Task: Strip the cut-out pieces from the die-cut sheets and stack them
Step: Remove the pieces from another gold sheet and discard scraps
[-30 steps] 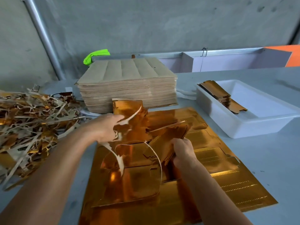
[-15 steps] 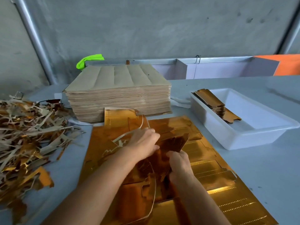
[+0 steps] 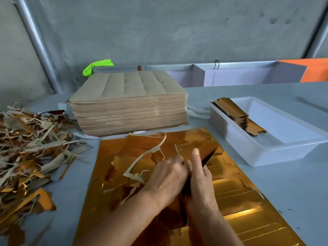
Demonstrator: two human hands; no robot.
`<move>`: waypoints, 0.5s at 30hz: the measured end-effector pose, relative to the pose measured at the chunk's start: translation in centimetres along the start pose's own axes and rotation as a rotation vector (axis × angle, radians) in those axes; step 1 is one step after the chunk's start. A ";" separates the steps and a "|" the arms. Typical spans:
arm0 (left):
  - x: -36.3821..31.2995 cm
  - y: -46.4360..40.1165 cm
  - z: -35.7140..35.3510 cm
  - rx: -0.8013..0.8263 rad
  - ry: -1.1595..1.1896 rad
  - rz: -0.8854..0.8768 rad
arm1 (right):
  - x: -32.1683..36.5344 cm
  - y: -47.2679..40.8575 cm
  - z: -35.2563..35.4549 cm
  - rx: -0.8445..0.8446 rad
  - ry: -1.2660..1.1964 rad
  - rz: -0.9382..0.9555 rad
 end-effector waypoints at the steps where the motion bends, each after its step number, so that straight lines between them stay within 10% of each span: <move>1: -0.2 0.3 -0.1 0.011 0.032 -0.016 | 0.0 0.1 0.3 -0.026 0.006 0.003; 6: 1.9 0.4 -0.1 0.043 -0.052 -0.055 | -0.2 0.8 3.0 -0.272 -0.016 -0.206; 15: 7.1 0.2 -1.2 0.227 -0.262 0.166 | 2.3 1.7 5.9 -0.207 0.045 -0.113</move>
Point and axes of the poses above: each hand's wrist, its own y-axis away from the middle knuckle, its own z-axis out of the back of the hand, x = y × z, the point moved 7 cm from there along -y, towards the middle knuckle, and after that the axes turned 14 degrees about z, right-handed, at the moved point
